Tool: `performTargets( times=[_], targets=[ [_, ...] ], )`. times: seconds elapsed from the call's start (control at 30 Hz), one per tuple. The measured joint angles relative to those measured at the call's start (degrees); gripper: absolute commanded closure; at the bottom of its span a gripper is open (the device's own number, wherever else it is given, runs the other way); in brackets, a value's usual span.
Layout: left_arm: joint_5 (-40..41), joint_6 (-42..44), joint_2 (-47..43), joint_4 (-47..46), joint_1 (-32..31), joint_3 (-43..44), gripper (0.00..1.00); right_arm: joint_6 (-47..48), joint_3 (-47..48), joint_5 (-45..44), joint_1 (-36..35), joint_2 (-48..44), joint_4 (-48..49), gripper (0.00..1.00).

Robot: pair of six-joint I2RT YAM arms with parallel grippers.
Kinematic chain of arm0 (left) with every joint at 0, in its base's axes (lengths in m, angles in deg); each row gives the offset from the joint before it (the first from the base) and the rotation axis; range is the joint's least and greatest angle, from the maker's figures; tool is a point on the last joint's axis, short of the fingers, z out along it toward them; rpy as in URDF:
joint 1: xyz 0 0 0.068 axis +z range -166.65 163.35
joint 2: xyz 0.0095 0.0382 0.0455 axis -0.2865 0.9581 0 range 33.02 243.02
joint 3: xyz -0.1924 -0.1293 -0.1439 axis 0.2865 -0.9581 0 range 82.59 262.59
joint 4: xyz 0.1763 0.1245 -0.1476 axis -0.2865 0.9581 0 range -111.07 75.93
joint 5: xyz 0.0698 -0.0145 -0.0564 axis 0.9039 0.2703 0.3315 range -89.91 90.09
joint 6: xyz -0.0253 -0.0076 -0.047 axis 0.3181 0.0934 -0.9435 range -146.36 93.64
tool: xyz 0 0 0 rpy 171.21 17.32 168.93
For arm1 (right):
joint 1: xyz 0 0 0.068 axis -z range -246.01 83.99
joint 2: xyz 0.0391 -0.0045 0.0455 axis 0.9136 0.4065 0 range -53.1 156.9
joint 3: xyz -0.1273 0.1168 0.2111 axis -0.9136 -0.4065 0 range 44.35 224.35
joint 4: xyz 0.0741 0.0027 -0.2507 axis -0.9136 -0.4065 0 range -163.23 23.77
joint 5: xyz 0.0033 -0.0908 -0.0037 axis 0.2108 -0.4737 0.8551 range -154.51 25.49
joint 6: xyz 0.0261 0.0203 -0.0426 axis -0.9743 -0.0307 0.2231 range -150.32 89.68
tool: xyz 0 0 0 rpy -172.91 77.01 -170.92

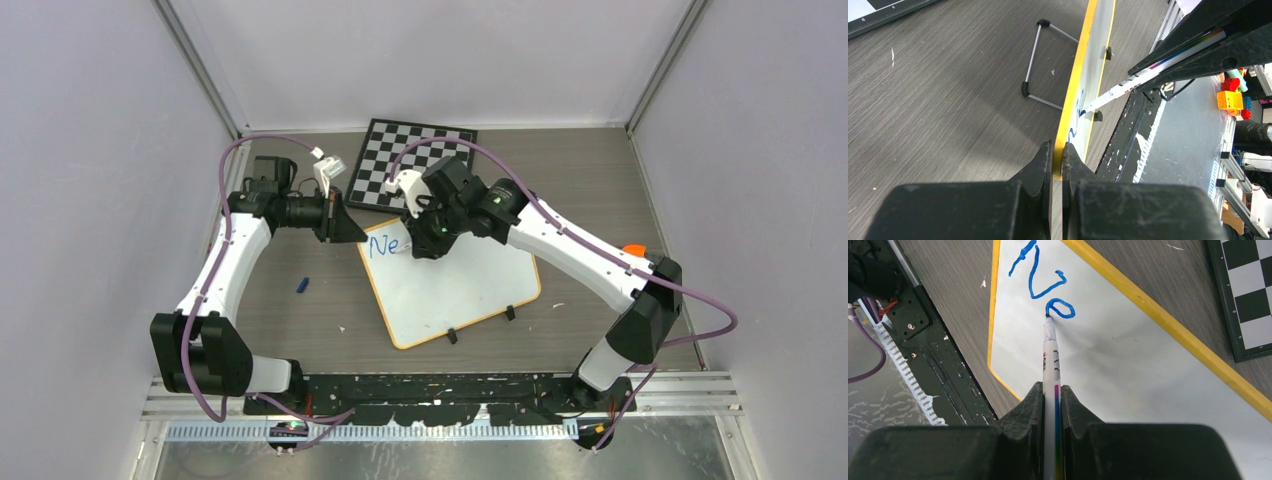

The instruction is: Write a sentence on the whiteboard

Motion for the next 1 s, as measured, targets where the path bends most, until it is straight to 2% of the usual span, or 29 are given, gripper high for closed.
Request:
performTargets(
  times=[1.0],
  targets=[
    [-0.76,0.0,0.0,0.02,-0.31,0.0,1.0,1.25,3.28,-1.6,2.64,-1.11,-2.14,1.0]
  ],
)
